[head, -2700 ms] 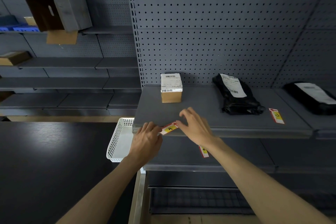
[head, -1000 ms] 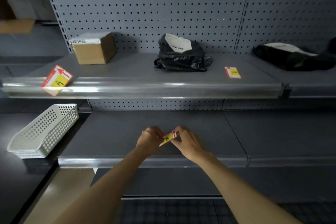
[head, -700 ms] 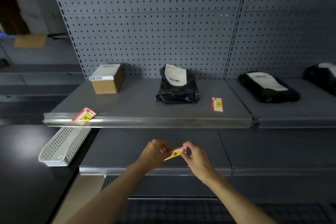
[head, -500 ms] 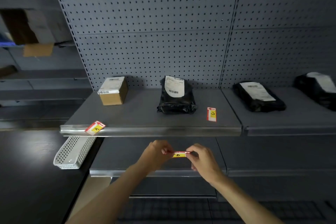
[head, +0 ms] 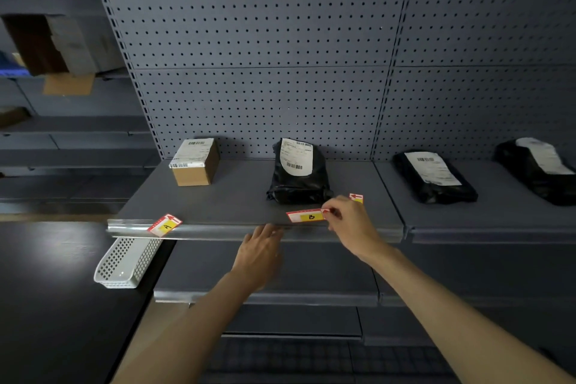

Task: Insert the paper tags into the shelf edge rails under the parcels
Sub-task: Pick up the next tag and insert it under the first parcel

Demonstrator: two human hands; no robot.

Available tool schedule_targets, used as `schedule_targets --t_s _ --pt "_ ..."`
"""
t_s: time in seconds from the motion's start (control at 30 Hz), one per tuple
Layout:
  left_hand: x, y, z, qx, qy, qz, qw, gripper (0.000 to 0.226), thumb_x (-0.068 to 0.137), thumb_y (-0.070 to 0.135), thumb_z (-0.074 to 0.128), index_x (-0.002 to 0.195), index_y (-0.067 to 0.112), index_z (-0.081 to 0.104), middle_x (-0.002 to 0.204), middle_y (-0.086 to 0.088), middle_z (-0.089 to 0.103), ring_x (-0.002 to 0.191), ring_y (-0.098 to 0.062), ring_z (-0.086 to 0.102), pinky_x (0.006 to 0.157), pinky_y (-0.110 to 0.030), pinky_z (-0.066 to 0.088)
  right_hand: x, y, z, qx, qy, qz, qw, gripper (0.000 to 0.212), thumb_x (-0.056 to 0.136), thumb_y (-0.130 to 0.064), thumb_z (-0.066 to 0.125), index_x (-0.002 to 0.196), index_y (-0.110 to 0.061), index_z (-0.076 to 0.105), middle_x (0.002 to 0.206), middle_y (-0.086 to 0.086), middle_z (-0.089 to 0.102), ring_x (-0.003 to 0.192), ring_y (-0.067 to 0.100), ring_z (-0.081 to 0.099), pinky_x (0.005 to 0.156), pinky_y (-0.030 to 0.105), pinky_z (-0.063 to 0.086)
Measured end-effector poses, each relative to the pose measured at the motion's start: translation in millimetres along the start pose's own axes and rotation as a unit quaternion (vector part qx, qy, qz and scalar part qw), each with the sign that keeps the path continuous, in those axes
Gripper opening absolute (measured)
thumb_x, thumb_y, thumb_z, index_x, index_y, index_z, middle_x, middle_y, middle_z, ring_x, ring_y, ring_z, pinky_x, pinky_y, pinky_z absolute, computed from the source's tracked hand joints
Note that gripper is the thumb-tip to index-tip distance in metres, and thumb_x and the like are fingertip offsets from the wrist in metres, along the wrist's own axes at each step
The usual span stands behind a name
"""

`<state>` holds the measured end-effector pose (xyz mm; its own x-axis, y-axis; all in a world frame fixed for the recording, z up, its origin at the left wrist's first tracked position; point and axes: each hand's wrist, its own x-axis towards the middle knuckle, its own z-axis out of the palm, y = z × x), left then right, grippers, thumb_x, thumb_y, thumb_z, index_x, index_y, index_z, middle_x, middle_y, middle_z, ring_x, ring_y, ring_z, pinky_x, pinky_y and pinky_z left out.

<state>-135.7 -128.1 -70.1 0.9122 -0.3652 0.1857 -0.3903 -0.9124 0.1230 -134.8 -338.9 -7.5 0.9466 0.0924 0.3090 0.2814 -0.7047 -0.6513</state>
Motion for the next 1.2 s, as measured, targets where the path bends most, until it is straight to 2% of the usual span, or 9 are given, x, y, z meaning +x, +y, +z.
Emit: schedule_targets --t_s 0.07,0.2,0.53,0.7,0.8,0.87,0.97,1.07,1.2 --pt "-1.6 3.8 2.8 -0.002 -0.001 -0.014 1.0 0.044 0.087 0.021 0.052 0.131 0.015 0.046 0.139 -0.001 0.043 0.125 -0.023 0.041 0.098 -0.036 0.041 0.7 1.7 3.7 -0.011 -0.009 0.003 1.0 0.011 0.093 -0.006 0.059 0.098 -0.006 0.069 0.093 0.005 0.062 0.074 0.017 0.063 0.072 0.037 0.057" --pt "2.4 8.5 1.2 -0.009 0.017 -0.014 1.0 0.052 0.088 0.019 0.051 0.138 0.019 0.038 0.139 0.001 0.041 0.124 -0.022 0.041 0.099 -0.036 0.041 7.3 3.7 7.2 -0.041 -0.029 0.017 0.999 0.011 0.094 -0.009 0.058 0.097 -0.008 0.069 0.094 0.002 0.062 0.076 0.016 0.063 0.072 0.04 0.058" --pt "3.0 6.2 -1.8 -0.022 0.036 -0.007 0.999 0.045 0.089 0.017 0.049 0.134 0.022 0.044 0.13 0.003 0.047 0.114 -0.019 0.044 0.096 -0.033 0.043 20.1 -3.9 19.7 -0.091 -0.069 -0.006 0.993 0.016 0.096 -0.008 0.054 0.094 -0.007 0.069 0.094 0.005 0.059 0.076 0.017 0.058 0.07 0.034 0.052" --pt "1.8 3.1 -0.3 -0.036 0.045 0.001 0.998 0.051 0.087 0.013 0.049 0.136 0.025 0.043 0.129 0.004 0.049 0.115 -0.02 0.044 0.097 -0.034 0.042 22.0 -4.7 30.1 -0.134 -0.103 -0.008 0.986 0.018 0.096 -0.009 0.053 0.091 -0.008 0.07 0.092 0.003 0.055 0.081 0.021 0.057 0.073 0.038 0.053" --pt "4.7 2.6 -0.9 -0.037 0.036 -0.004 0.999 0.051 0.087 0.012 0.049 0.137 0.024 0.043 0.129 0.002 0.049 0.117 -0.021 0.043 0.097 -0.034 0.04 22.8 -5.3 34.5 -0.153 -0.112 -0.01 0.982 0.022 0.097 -0.009 0.051 0.087 -0.007 0.07 0.089 0.002 0.052 0.078 0.021 0.057 0.068 0.035 0.05" --pt "6.1 1.0 -1.1 -0.039 0.035 -0.005 0.999 0.052 0.088 0.012 0.05 0.138 0.024 0.043 0.129 0.002 0.049 0.117 -0.021 0.043 0.098 -0.034 0.04 23.6 -5.6 35.4 -0.158 -0.116 -0.008 0.98 0.021 0.098 -0.01 0.051 0.087 -0.007 0.069 0.087 0.002 0.053 0.074 0.018 0.055 0.061 0.027 0.044" --pt "7.5 0.0 -2.0 -0.043 0.029 -0.003 0.999 0.052 0.088 0.013 0.05 0.138 0.025 0.042 0.13 0.002 0.048 0.118 -0.021 0.042 0.099 -0.035 0.04 24.9 -4.5 35.0 -0.162 -0.125 -0.001 0.979 0.017 0.097 -0.011 0.052 0.094 -0.007 0.069 0.087 0.003 0.056 0.069 0.011 0.051 0.055 0.02 0.035" --pt "10.1 -1.5 -2.8 -0.04 0.022 0.003 0.999 0.048 0.089 0.015 0.049 0.136 0.024 0.045 0.128 0.003 0.049 0.117 -0.02 0.043 0.099 -0.035 0.041 24.3 -3.7 34.6 -0.151 -0.124 0.002 0.981 0.018 0.097 -0.014 0.055 0.111 -0.009 0.064 0.107 0.007 0.059 0.084 0.015 0.056 0.068 0.024 0.044" --pt "19.7 -2.1 -14.2 -0.054 0.056 0.0 0.997 0.022 0.092 0.021 0.049 0.111 0.018 0.059 0.111 -0.001 0.059 0.101 -0.018 0.052 0.087 -0.033 0.048 20.3 -6.3 17.7 -0.132 -0.119 0.004 0.984 0.044 0.096 -0.031 0.056 0.135 -0.013 0.045 0.123 0.005 0.052 0.103 0.02 0.059 0.084 0.032 0.052"
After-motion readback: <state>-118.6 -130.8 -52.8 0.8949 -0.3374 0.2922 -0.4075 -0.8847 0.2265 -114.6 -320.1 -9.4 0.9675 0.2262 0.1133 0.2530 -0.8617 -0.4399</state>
